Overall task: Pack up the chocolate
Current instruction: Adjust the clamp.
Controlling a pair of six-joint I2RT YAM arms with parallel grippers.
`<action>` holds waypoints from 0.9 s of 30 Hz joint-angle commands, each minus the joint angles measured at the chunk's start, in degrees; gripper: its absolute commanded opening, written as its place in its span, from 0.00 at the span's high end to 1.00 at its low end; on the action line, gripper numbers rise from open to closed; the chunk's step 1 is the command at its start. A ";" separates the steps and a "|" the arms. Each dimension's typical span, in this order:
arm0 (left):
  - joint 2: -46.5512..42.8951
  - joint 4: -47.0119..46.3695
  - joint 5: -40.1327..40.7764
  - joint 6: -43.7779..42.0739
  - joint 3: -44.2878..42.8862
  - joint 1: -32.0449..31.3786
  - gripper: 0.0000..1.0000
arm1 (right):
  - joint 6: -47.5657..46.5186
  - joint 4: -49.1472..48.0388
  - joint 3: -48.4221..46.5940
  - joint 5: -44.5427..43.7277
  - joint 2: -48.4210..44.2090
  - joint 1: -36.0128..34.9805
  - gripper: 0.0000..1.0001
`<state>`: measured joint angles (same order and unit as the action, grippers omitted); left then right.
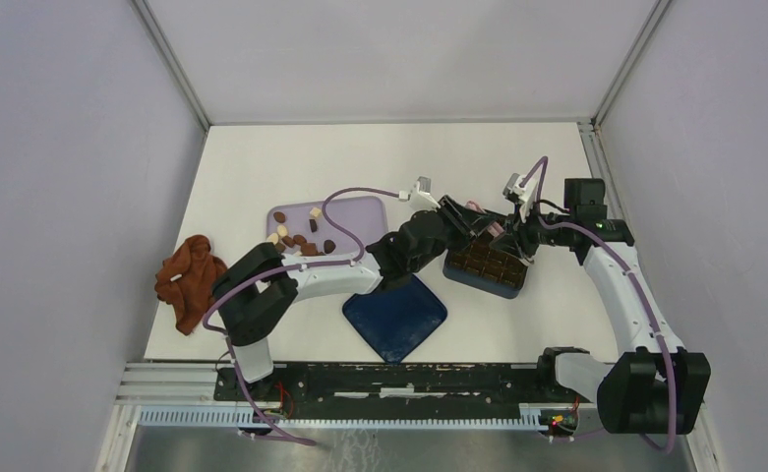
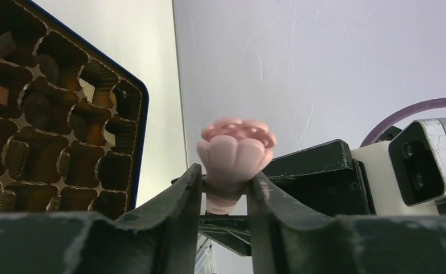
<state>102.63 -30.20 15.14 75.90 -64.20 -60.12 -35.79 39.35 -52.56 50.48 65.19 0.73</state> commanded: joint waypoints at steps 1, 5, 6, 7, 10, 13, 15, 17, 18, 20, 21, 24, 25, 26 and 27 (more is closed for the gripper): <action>1.40 -1.17 2.62 6.09 -1.45 -0.07 0.66 | 0.74 -3.29 0.43 0.29 -1.46 -0.45 0.67; 1.81 -4.13 1.93 10.43 0.18 -0.07 0.87 | 1.24 -4.56 0.94 0.05 -2.19 -1.96 0.67; 1.89 -5.21 1.53 11.69 0.74 -0.11 0.89 | 1.47 -5.01 1.16 0.14 -2.43 -1.97 0.66; 2.01 -6.26 1.26 13.10 1.41 -0.05 0.91 | 1.65 -5.43 1.34 0.37 -2.48 -1.90 0.65; 2.22 -9.82 0.95 16.86 3.50 -0.03 0.96 | 2.20 -6.13 1.66 1.48 -2.17 -1.96 0.61; 2.18 -11.60 0.87 18.36 4.59 -0.08 0.97 | 2.35 -6.37 2.00 2.21 -1.84 -1.95 0.54; 2.22 -11.95 0.65 18.41 4.61 -0.06 0.98 | 2.47 -6.62 2.32 2.42 -1.81 -1.96 0.51; 2.42 -12.37 0.28 18.41 4.53 -0.09 0.98 | 2.48 -6.54 2.46 2.68 -1.55 -1.96 0.50; 2.60 -12.64 0.15 18.45 4.53 -0.04 0.98 | 2.45 -6.45 2.39 2.84 -1.43 -1.96 0.50; 2.95 -13.05 -0.07 18.43 4.40 -0.09 0.98 | 2.32 -6.18 2.42 3.26 -1.28 -1.96 0.50; 3.15 -13.27 -0.14 18.56 4.31 -0.07 0.98 | 2.31 -6.15 2.45 3.39 -1.29 -1.95 0.50; 3.57 -13.53 -0.56 18.58 4.05 -0.11 0.97 | 2.37 -6.08 2.46 3.42 -1.20 -1.92 0.52; 3.64 -13.61 -0.67 18.58 4.01 -0.13 0.96 | 2.38 -6.18 2.41 3.33 -1.16 -1.96 0.52; 3.75 -13.78 -0.77 18.58 4.00 -0.04 0.95 | 2.52 -6.27 2.37 3.31 -1.16 -1.95 0.53; 3.72 -13.87 -0.79 18.56 4.07 0.00 0.93 | 2.58 -6.45 2.45 3.31 -1.16 -1.96 0.54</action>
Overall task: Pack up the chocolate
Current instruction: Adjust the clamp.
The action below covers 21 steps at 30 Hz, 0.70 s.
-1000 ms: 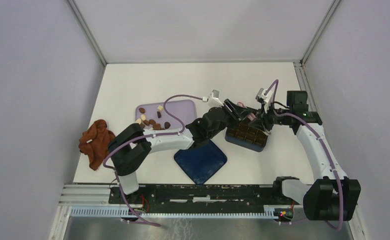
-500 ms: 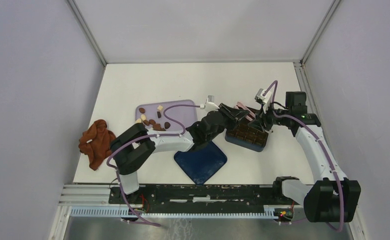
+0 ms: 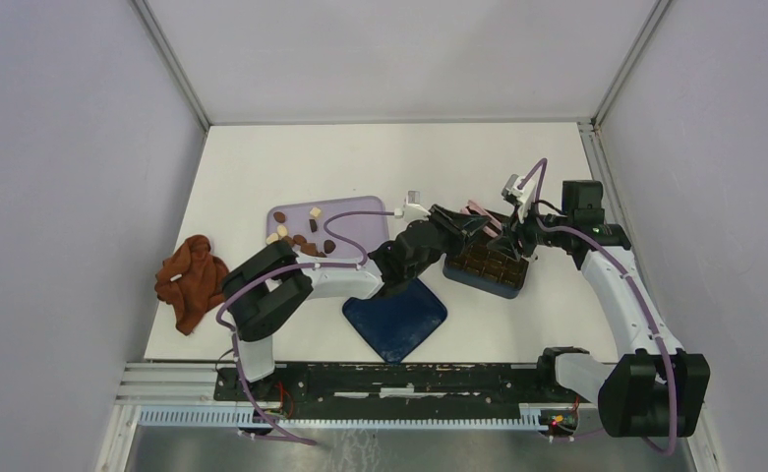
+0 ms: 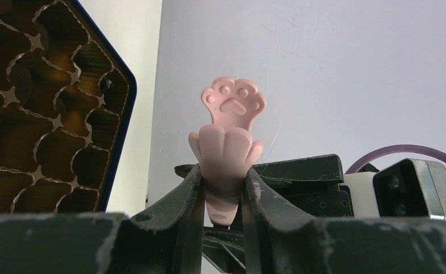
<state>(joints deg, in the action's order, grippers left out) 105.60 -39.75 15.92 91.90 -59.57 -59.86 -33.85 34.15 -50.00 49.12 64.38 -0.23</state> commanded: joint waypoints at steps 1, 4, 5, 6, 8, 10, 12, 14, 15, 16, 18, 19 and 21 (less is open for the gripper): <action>0.76 -4.49 -1.59 2.48 -0.48 -0.33 0.92 | 0.87 -1.35 -0.06 4.67 -0.39 -0.97 0.55; 0.59 -5.08 -1.58 2.23 -0.24 -0.31 0.84 | 1.37 -1.94 0.16 4.82 -0.31 -1.00 0.57; 0.58 -5.22 -1.54 2.16 -0.20 -0.34 0.79 | 1.54 -2.08 0.25 4.84 -0.31 -1.01 0.57; 0.54 -5.36 -1.58 2.03 -0.13 -0.32 0.76 | 1.65 -2.17 0.34 4.84 -0.26 -1.00 0.58; 0.38 -5.34 -1.59 1.74 -0.04 -0.33 0.70 | 1.69 -2.18 0.25 4.84 -0.10 -1.00 0.59; 0.18 -5.34 -1.51 1.42 0.12 -0.29 0.64 | 1.77 -2.18 0.09 4.75 -0.11 -0.97 0.61; -0.15 -5.49 -1.49 1.16 0.47 -0.34 0.58 | 1.93 -2.25 -0.05 4.67 -0.08 -1.04 0.61; -0.59 -5.55 -1.51 0.65 0.95 -0.27 0.51 | 2.36 -2.51 -0.23 4.67 -0.14 -1.00 0.61; -0.96 -5.59 -1.39 0.34 1.33 -0.26 0.45 | 2.52 -2.47 -0.34 4.67 -0.04 -1.00 0.60; -1.36 -5.60 -1.28 -0.07 1.75 -0.34 0.41 | 2.63 -2.49 -0.44 4.67 -0.04 -0.89 0.60; -2.38 -5.39 -0.76 -1.18 2.86 -0.29 0.35 | 2.92 -2.64 -0.54 4.70 0.07 -0.88 0.59; -3.02 -4.92 -0.45 -1.85 3.41 -0.34 0.33 | 2.98 -2.62 -0.54 4.68 0.07 -0.91 0.59; -4.61 -3.74 0.16 -3.71 4.53 -0.30 0.29 | 3.00 -2.60 -0.54 4.50 0.22 -0.91 0.59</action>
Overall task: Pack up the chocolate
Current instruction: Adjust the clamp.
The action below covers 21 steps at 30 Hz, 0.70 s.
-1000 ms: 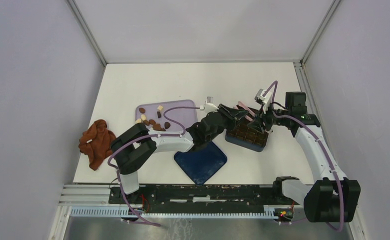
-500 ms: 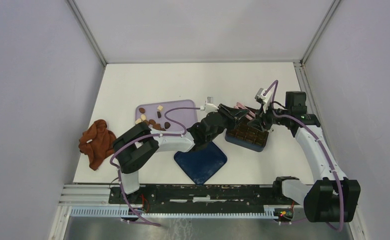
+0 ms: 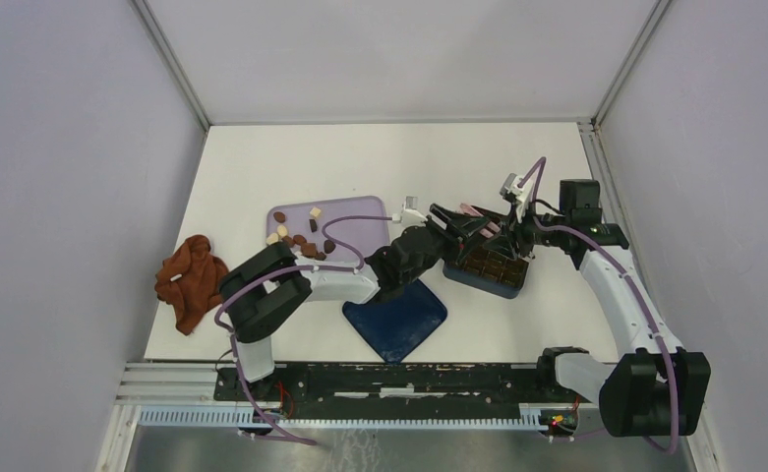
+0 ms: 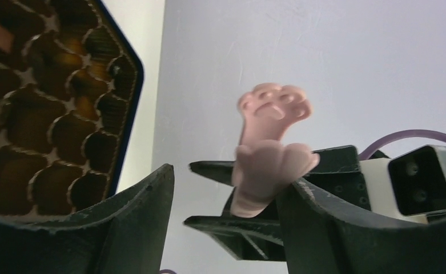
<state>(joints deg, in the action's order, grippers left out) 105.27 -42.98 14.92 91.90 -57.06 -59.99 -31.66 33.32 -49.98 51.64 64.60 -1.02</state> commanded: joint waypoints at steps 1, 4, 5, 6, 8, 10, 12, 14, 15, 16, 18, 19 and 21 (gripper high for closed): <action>-5.30 0.65 1.52 -4.96 2.38 -0.17 0.28 | 0.73 -1.72 -0.56 1.81 0.08 -0.12 0.58; -9.61 5.94 3.11 -11.15 3.36 -0.19 0.23 | 0.31 -1.30 -0.56 1.16 0.33 -0.08 0.57; -11.45 8.10 3.90 -14.19 3.50 -0.17 0.22 | 0.06 -1.14 -0.56 0.95 0.31 -0.10 0.57; -13.48 11.13 5.17 -17.13 3.60 -0.19 0.21 | -0.19 -0.95 -0.61 0.76 0.43 -0.09 0.56; -18.28 16.61 7.95 -24.00 3.90 -0.17 0.19 | -0.75 -0.45 -0.65 0.31 0.61 -0.11 0.56; -23.17 22.60 10.30 -32.02 3.64 -0.16 0.15 | -1.23 0.06 -0.56 0.44 0.92 -0.12 0.56; -27.22 28.55 11.74 -39.55 2.34 -0.14 0.11 | -1.61 0.24 -0.69 0.65 1.37 -0.21 0.56; -30.28 36.20 12.66 -46.44 0.13 -0.10 0.08 | -2.63 1.20 -1.52 0.66 2.06 -0.55 0.56; -31.64 39.84 12.70 -50.04 -1.01 -0.08 0.07 | -3.27 1.88 -2.20 0.66 2.39 -0.77 0.56; -32.95 44.46 12.61 -53.21 -2.02 0.02 0.07 | -3.77 2.43 -2.84 0.49 2.71 -1.30 0.56; -36.22 53.25 12.80 -58.31 -4.61 0.57 0.06 | -4.27 2.86 -4.16 -0.70 3.31 -2.92 0.55; -37.81 57.42 13.01 -60.40 -5.62 1.01 0.05 | -4.44 2.93 -4.73 -1.63 3.76 -4.12 0.55; -41.18 64.75 14.08 -64.39 -7.88 1.86 0.01 | -4.51 2.69 -6.05 -3.45 4.69 -6.69 0.55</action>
<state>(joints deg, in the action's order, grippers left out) 70.11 0.69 25.23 44.10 -59.75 -59.59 -34.37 36.10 -51.37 50.30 68.23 -3.97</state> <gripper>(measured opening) 0.953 0.451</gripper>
